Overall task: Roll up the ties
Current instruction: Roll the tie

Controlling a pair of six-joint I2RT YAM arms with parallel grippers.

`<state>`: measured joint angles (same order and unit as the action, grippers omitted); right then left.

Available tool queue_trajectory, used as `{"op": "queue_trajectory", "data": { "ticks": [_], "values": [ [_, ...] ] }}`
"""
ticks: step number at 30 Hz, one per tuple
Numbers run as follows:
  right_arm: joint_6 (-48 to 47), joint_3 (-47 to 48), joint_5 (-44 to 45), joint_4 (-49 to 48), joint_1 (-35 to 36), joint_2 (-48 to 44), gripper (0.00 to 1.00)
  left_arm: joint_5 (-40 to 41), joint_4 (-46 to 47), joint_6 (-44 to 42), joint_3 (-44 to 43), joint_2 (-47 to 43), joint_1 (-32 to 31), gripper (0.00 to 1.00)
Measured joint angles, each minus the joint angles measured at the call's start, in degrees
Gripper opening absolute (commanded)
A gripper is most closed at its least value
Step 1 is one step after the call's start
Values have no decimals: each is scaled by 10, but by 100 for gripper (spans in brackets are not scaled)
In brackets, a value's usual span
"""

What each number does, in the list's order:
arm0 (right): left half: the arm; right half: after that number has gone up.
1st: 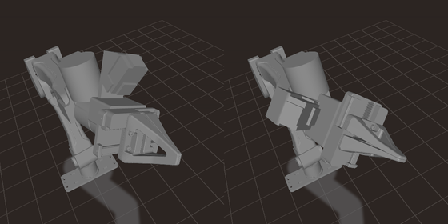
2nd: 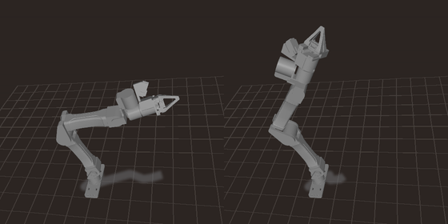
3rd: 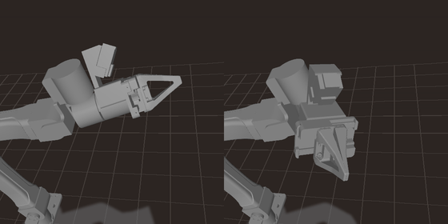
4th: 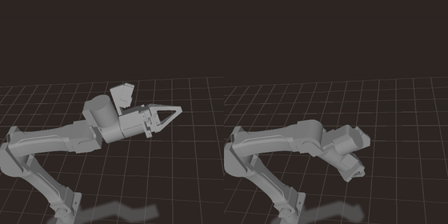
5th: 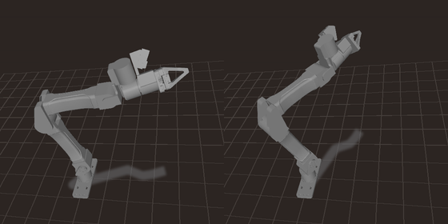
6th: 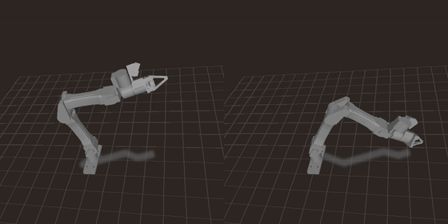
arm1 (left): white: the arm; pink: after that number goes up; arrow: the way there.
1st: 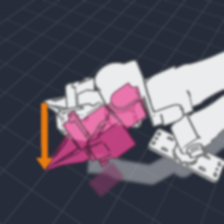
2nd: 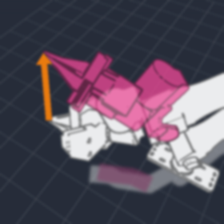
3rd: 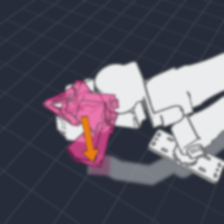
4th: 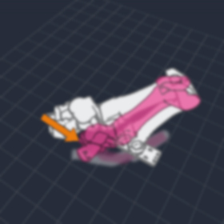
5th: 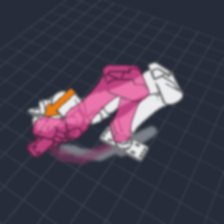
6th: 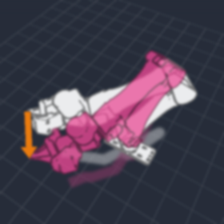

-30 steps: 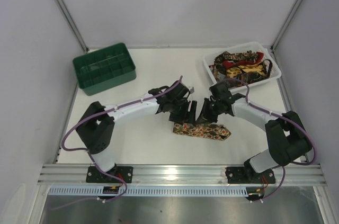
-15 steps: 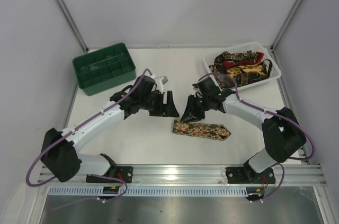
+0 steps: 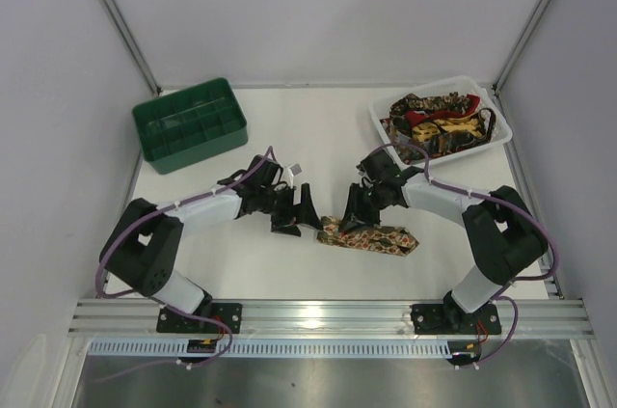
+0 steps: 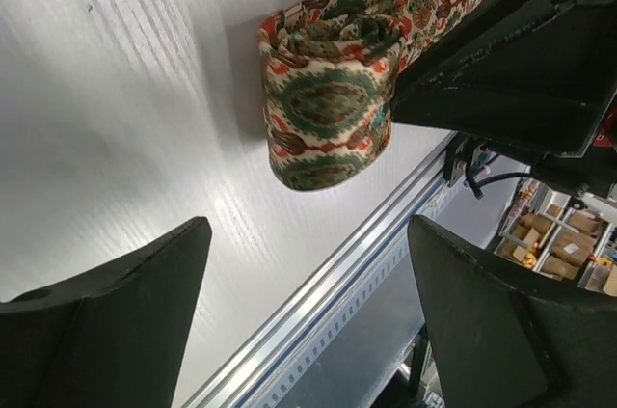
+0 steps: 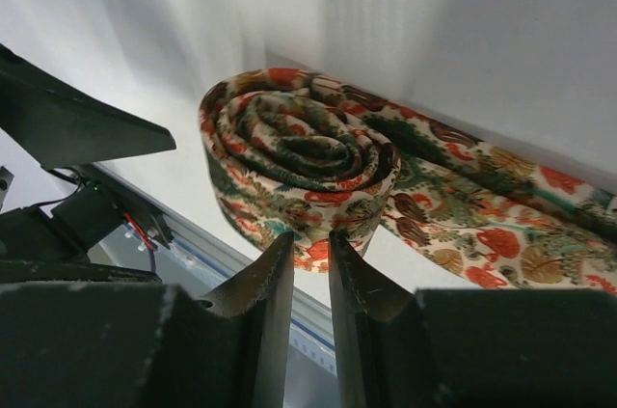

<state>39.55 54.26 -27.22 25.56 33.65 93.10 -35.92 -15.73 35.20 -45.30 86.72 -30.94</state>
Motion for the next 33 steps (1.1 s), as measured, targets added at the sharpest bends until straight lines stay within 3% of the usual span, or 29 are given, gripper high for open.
{"op": "queue_trajectory", "data": {
  "ticks": [14,19,22,23,25,26,27,33],
  "values": [
    [-13,-35,-6,-14,-25,0,27,-43,80,8,-52,108,-30,86],
    [-13,-35,-7,-16,-28,0,27,-46,90,10,-71,128,-65,78],
    [-13,-35,-7,-16,-32,0,27,-45,87,14,-74,138,-73,67],
    [-13,-35,-7,-16,-33,0,27,-45,86,15,-75,141,-73,57],
    [-15,-35,-8,-16,-35,0,27,-34,75,19,-78,146,-73,49],
    [-16,-35,-8,-16,-35,0,27,-28,66,18,-80,146,-73,37],
    [-17,-35,-8,-16,-35,0,26,-20,56,19,-84,146,-73,33],
    [-17,-35,-10,-23,-36,0,26,16,-13,11,-136,147,-80,24]
  ]
}}
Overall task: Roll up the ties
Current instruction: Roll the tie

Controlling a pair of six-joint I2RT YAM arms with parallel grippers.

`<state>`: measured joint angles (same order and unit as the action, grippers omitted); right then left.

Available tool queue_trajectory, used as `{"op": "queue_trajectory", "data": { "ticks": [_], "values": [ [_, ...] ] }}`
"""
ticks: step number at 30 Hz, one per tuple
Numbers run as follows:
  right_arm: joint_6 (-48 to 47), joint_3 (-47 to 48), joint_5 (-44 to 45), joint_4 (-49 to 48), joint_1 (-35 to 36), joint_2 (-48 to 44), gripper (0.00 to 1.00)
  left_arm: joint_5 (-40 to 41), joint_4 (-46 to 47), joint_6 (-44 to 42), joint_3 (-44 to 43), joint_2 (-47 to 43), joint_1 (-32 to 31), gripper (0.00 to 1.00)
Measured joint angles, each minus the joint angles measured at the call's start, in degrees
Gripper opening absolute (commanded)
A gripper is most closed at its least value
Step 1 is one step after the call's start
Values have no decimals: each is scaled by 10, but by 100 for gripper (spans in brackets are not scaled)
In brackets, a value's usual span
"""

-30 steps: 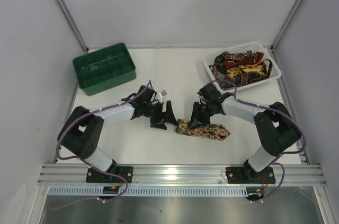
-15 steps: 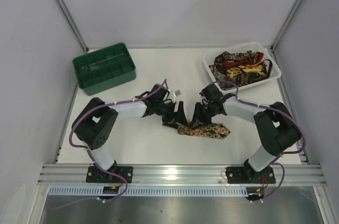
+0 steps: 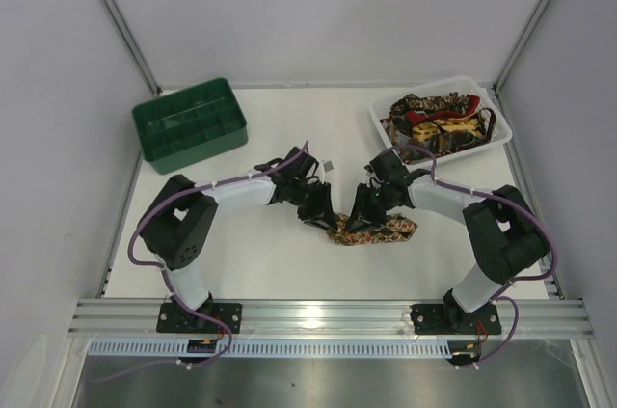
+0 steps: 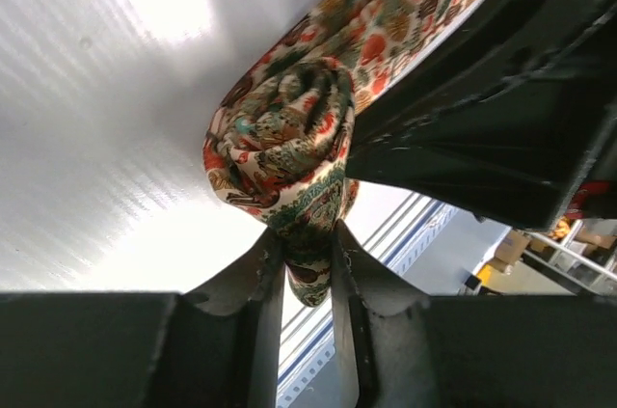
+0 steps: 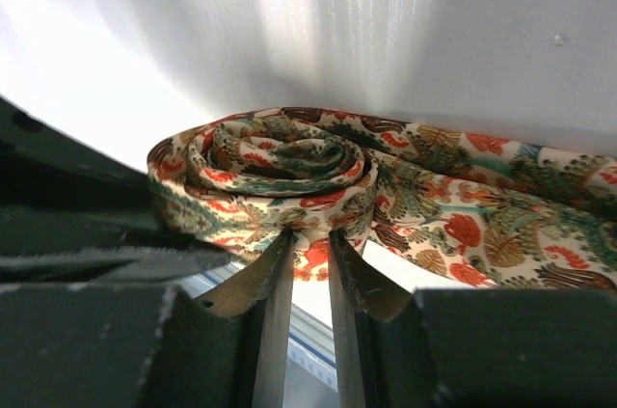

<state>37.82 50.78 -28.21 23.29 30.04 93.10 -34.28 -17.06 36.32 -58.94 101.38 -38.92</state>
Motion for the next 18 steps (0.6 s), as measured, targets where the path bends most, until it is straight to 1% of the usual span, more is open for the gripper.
{"op": "queue_trajectory", "data": {
  "ticks": [4,6,7,8,10,13,15,18],
  "values": [
    [-2,0,-2,-9,-2,0,23,25,-57,-11,-48,9,-12,24],
    [-2,0,-2,-11,-3,0,22,40,-95,-18,-82,23,-20,26],
    [-2,1,-2,-11,-4,1,22,45,-107,-19,-92,26,-23,29],
    [-2,1,-3,-12,-4,2,21,53,-123,-19,-104,31,-27,33],
    [-2,2,-7,-13,-4,8,21,70,-150,-21,-130,38,-38,36],
    [0,3,-13,-13,-5,19,20,91,-176,-19,-165,45,-57,45],
    [1,3,-16,-14,-6,23,20,99,-183,-17,-179,45,-68,47],
    [0,3,-17,-12,-11,27,20,103,-189,-13,-192,45,-79,48]
  ]
}}
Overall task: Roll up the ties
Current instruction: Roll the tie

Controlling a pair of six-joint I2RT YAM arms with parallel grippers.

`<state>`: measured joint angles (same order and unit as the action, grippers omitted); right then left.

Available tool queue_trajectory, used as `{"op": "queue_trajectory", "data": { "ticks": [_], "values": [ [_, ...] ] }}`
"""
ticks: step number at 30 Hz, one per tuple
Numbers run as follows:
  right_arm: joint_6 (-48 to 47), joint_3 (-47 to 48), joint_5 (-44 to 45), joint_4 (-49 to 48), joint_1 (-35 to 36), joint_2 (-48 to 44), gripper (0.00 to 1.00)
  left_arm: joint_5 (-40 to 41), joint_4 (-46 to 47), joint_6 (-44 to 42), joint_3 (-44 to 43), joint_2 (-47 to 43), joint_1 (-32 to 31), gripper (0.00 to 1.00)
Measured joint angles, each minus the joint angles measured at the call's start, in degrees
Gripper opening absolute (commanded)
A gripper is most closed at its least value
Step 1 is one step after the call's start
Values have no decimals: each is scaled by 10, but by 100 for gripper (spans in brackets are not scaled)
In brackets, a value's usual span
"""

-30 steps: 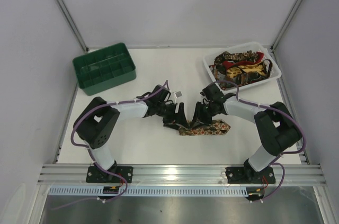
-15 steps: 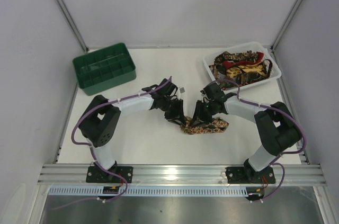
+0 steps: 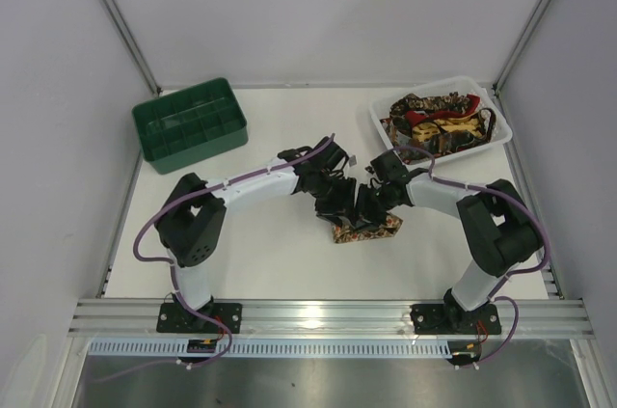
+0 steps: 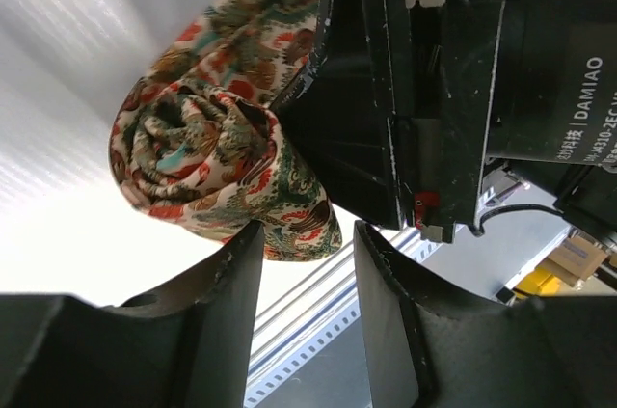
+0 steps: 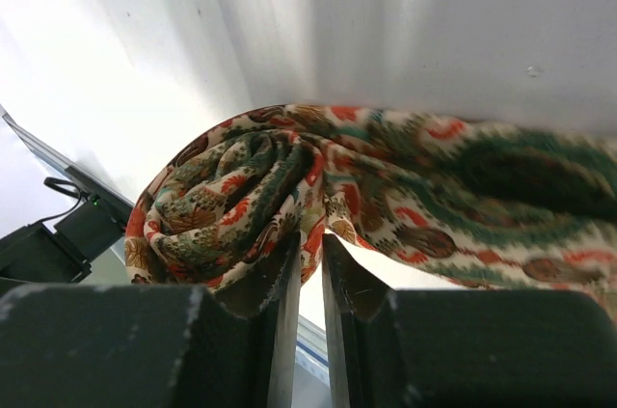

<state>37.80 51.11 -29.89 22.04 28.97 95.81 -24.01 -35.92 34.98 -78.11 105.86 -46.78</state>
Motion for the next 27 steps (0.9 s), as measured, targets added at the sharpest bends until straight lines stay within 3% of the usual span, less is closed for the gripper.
{"op": "queue_trajectory", "data": {
  "ticks": [27],
  "values": [
    [-31,0,24,57,-78,-46,20,14,12,21,-66,80,-10,49]
  ]
}}
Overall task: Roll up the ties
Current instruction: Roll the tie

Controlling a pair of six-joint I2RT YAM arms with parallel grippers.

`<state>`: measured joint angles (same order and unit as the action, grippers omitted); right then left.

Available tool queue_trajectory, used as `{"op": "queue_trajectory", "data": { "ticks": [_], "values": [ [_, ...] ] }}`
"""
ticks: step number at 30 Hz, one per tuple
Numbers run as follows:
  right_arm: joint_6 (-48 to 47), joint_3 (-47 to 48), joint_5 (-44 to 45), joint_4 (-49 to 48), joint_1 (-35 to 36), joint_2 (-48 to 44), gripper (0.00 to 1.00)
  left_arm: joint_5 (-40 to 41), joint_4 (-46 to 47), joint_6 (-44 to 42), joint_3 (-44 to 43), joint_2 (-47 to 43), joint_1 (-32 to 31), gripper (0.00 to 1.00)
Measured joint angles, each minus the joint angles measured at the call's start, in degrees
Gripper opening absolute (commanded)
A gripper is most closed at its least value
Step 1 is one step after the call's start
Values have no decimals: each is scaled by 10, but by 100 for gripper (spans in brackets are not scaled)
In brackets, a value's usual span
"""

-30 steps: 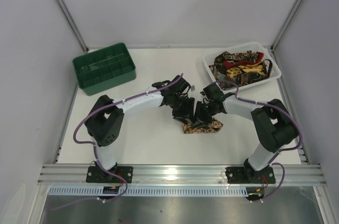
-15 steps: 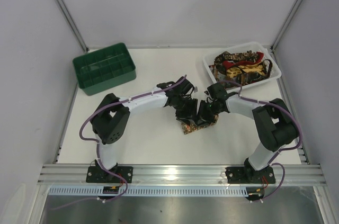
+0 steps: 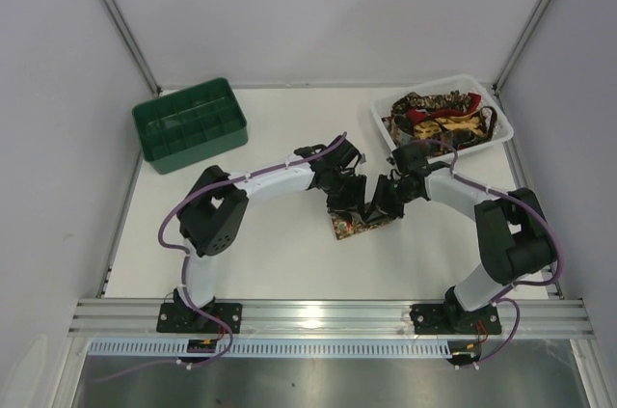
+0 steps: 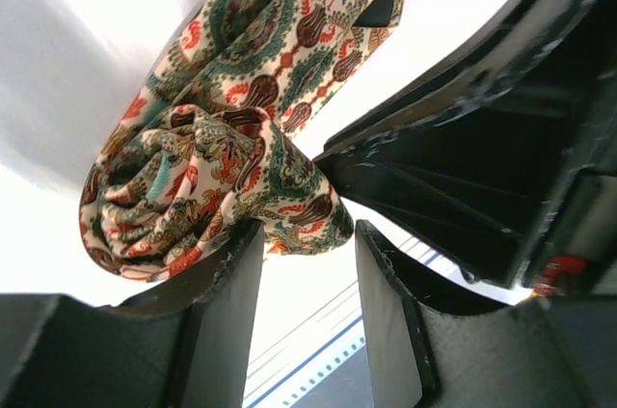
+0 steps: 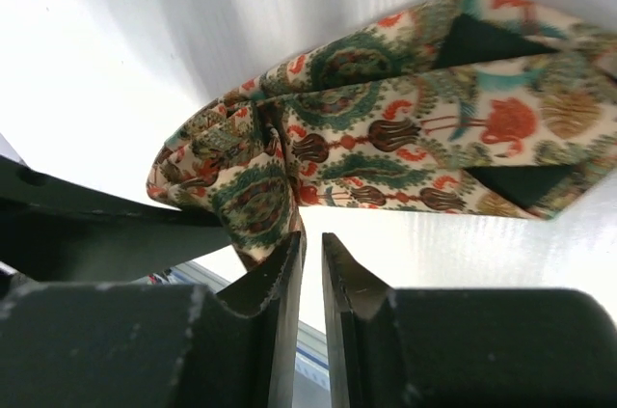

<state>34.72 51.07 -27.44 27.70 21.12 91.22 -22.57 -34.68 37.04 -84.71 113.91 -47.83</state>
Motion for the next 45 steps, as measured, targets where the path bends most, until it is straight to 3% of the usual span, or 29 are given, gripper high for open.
{"op": "queue_trajectory", "data": {
  "ticks": [13,21,32,35,36,40,41,42,44,45],
  "values": [
    [-17,40,2,10,-48,45,17,7,-5,-2,-22,22,0,50],
    [-17,43,2,9,-42,45,17,14,-5,-17,-25,22,2,70],
    [-18,42,32,24,-3,-8,17,-37,-10,-41,-42,-45,42,70],
    [-18,34,54,27,15,-47,17,-51,-9,-43,-43,-80,64,64],
    [-17,26,61,25,22,-63,16,-52,-9,-45,-43,-91,73,57],
    [3,-16,84,17,57,-111,0,-62,-2,-55,-47,-102,121,40],
    [13,-29,96,11,72,-118,0,-61,-3,-62,-54,-94,131,37],
    [20,-38,102,7,83,-121,0,-61,-3,-66,-60,-84,139,24],
    [47,-63,136,-11,120,-131,0,-58,-2,-78,-81,-44,150,13],
    [62,-79,154,-26,141,-139,0,-55,0,-82,-87,-27,151,1]
  ]
}}
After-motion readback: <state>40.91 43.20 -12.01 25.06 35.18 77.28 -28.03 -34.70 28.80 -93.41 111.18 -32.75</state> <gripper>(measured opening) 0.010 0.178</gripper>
